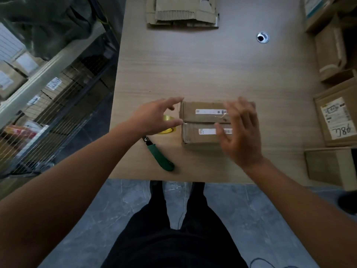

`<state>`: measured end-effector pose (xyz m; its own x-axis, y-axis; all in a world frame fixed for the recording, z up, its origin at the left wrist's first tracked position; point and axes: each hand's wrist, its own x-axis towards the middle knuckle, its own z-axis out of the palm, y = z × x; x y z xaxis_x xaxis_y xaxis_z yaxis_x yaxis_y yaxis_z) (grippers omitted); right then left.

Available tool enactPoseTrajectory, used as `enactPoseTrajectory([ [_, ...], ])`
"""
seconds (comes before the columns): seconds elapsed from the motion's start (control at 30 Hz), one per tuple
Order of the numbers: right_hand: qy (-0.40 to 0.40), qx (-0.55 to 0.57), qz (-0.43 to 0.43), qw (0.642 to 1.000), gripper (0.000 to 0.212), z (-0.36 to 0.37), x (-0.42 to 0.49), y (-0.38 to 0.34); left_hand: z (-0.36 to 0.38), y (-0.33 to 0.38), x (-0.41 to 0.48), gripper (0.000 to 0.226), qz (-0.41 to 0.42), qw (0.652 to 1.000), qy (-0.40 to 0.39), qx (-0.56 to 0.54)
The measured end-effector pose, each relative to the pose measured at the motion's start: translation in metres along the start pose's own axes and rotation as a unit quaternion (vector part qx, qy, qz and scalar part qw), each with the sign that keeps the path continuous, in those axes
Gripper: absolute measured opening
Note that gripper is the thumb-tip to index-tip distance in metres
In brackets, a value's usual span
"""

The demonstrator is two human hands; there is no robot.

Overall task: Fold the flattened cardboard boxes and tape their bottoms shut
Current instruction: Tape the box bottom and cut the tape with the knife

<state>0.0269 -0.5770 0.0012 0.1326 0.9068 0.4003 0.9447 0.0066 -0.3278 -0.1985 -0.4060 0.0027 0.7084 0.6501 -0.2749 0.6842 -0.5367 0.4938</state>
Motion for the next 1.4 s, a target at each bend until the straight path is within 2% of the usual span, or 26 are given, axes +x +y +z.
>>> enactPoseTrajectory([
  [0.07, -0.005, 0.074, -0.083, 0.994, 0.043, 0.006, -0.027, -0.046, 0.001, -0.004, 0.003, 0.079, 0.018, 1.000, 0.003, 0.003],
  [0.13, -0.091, 0.113, -0.132, 0.981, 0.043, 0.028, -0.056, -0.089, -0.001, -0.006, 0.004, 0.079, 0.027, 1.000, -0.006, -0.003],
  [0.17, -0.139, 0.112, -0.121, 0.976, 0.046, 0.046, -0.067, -0.104, -0.002, -0.006, 0.004, 0.079, 0.038, 0.999, -0.009, -0.005],
  [0.27, -0.265, 0.076, 0.037, 0.961, 0.070, 0.109, -0.073, -0.136, -0.003, -0.006, 0.002, 0.075, 0.067, 0.998, 0.003, 0.001],
  [0.33, -0.312, 0.036, 0.125, 0.941, 0.078, 0.143, -0.066, -0.150, -0.002, -0.009, 0.002, 0.074, 0.072, 0.997, 0.016, 0.013],
  [0.47, -0.277, -0.053, 0.148, 0.948, 0.050, 0.175, -0.059, -0.159, -0.002, -0.013, 0.005, 0.075, 0.078, 0.996, 0.003, 0.033],
  [0.57, -0.278, -0.035, 0.142, 0.949, 0.037, 0.167, -0.066, -0.152, -0.004, -0.014, 0.008, 0.074, 0.083, 0.995, -0.002, 0.047],
  [0.67, -0.288, 0.030, 0.175, 0.941, 0.033, 0.126, -0.089, -0.144, -0.006, -0.015, 0.013, 0.074, 0.085, 0.995, -0.017, 0.047],
  [0.8, -0.305, 0.168, 0.250, 0.904, 0.040, 0.039, -0.120, -0.139, -0.005, -0.020, 0.015, 0.074, 0.071, 0.995, -0.060, -0.031],
  [0.93, -0.149, 0.161, 0.350, 0.911, 0.035, -0.011, -0.105, -0.142, 0.004, -0.019, 0.014, 0.067, 0.056, 0.996, -0.044, -0.061],
  [0.97, -0.115, 0.133, 0.349, 0.920, 0.037, -0.012, -0.093, -0.142, 0.006, -0.019, 0.013, 0.065, 0.051, 0.996, -0.037, -0.067],
  [1.03, -0.096, 0.071, 0.323, 0.939, 0.047, -0.004, -0.061, -0.141, 0.010, -0.018, 0.010, 0.059, 0.046, 0.996, -0.020, -0.069],
  [1.1, -0.114, 0.058, 0.315, 0.940, 0.046, 0.008, -0.031, -0.142, 0.014, -0.016, 0.008, 0.051, 0.041, 0.998, 0.002, -0.056],
  [1.2, -0.172, 0.054, 0.350, 0.919, 0.051, 0.025, -0.008, -0.148, 0.018, -0.015, -0.001, 0.039, 0.048, 0.998, 0.013, -0.046],
  [1.3, -0.242, -0.016, 0.357, 0.902, 0.055, 0.033, -0.004, -0.151, 0.016, -0.029, -0.017, 0.030, 0.079, 0.984, -0.027, -0.156],
  [1.4, -0.271, 0.004, 0.380, 0.884, 0.054, 0.032, 0.002, -0.152, 0.014, -0.046, -0.029, 0.032, 0.098, 0.972, -0.033, -0.211],
])
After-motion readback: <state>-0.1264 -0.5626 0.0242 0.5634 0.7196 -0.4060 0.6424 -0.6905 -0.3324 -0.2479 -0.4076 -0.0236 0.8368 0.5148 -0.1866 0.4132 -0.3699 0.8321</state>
